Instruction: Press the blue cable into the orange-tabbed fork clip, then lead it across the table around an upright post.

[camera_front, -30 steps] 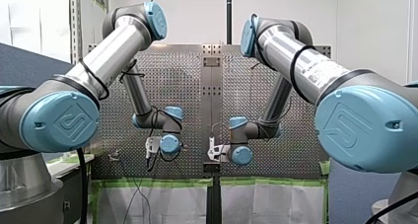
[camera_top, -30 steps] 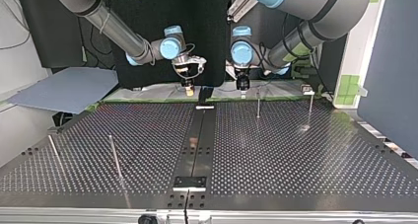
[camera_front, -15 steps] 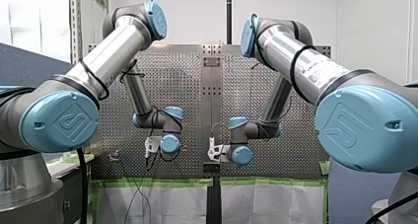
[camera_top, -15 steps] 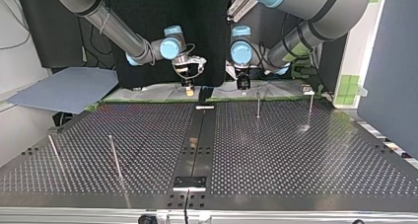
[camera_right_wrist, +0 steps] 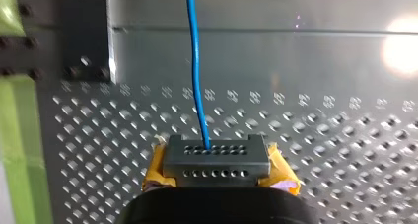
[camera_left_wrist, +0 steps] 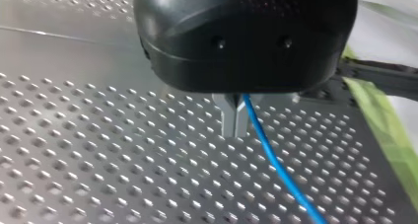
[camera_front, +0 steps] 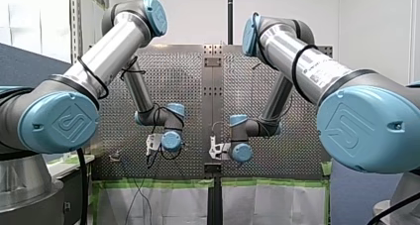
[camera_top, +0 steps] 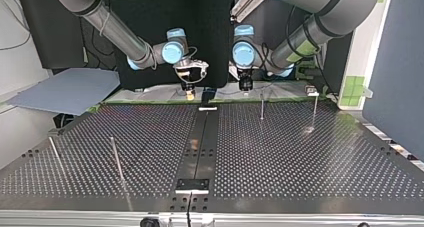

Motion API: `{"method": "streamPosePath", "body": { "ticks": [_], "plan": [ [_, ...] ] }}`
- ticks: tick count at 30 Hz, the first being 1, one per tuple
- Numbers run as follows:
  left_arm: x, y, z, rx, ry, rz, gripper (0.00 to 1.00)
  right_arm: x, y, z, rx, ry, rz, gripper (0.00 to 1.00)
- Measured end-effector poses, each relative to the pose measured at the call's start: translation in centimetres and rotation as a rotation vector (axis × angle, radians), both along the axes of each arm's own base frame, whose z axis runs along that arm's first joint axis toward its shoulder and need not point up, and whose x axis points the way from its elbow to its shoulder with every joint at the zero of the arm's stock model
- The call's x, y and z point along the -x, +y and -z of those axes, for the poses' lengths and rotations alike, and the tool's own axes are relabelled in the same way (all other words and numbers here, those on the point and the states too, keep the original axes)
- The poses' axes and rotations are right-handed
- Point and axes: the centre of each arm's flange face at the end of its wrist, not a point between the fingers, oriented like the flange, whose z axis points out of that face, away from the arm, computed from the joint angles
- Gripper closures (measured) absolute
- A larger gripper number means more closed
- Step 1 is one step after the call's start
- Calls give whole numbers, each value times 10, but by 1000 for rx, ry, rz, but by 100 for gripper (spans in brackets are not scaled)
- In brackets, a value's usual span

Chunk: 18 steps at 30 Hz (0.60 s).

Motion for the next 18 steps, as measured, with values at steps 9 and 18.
{"method": "streamPosePath", "body": {
  "ticks": [9,18],
  "plan": [
    [10,-20,-45,72,-26,24,100,0,-5,-54,6,15,23,100],
    [18,-28,-89,99,-61,13,100,-1,-4,-105,9,6,23,100]
  ]
}}
